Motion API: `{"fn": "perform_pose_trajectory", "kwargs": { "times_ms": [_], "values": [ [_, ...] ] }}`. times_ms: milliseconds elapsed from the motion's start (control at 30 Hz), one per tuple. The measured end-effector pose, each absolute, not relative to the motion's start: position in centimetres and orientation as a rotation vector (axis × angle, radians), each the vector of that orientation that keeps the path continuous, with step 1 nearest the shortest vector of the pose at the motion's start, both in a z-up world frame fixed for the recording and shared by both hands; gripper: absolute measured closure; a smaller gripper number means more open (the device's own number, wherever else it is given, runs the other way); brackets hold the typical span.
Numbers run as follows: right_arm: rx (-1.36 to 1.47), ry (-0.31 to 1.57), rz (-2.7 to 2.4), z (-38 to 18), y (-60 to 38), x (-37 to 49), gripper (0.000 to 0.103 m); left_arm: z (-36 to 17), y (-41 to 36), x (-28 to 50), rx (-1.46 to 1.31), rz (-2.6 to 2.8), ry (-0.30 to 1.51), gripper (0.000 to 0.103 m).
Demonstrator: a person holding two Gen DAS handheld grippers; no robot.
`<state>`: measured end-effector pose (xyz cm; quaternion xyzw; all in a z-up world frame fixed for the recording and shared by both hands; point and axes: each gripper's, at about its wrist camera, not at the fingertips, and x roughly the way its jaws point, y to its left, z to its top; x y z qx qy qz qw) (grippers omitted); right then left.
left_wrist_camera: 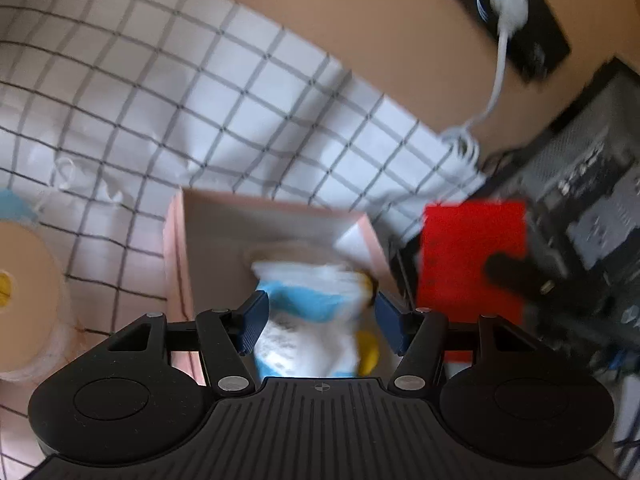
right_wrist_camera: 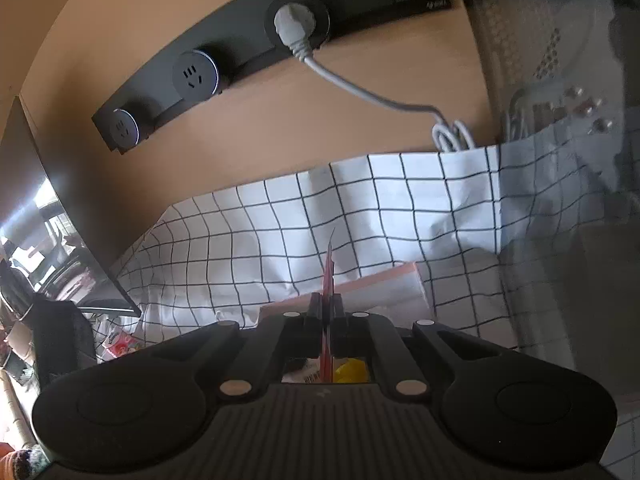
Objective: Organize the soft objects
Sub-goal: 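Carry the blue pack and red packet into the pink box and release both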
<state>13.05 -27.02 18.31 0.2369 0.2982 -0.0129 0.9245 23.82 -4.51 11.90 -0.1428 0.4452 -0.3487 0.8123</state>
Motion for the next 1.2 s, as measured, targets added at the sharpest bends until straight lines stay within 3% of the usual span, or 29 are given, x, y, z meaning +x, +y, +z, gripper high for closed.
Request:
{"fn": "perform_pose_trajectory", "kwargs": {
  "times_ms": [333,767,867,933,1000,1200],
  "values": [
    [0.550,0.734,0.131,16.7,-23.5,17.4,0.100,16.7,4.0,20.8,-0.288,-0.641,0.763,0.040],
    [0.199,0.897,-0.056,15.4,-19.4,19.9,0.100,12.5,17.4,14.9,-0.449,-0.405,0.857,0.040],
    [0.259,0.955,-0.025,14.9,-18.9,20.4,0.090,12.0,19.5,14.3,-0.463,-0.375,0.864,0.040],
    [0.345,0.929,0.025,15.7,-18.8,20.2,0.069,11.9,21.2,13.9,-0.472,-0.355,0.856,0.040],
    [0.397,0.891,0.056,16.6,-18.3,19.8,0.059,11.8,23.3,13.6,-0.476,-0.323,0.847,0.040],
    [0.390,0.849,0.084,19.0,-13.5,19.9,0.058,11.8,29.3,13.0,-0.476,-0.247,0.831,0.040]
  ]
}}
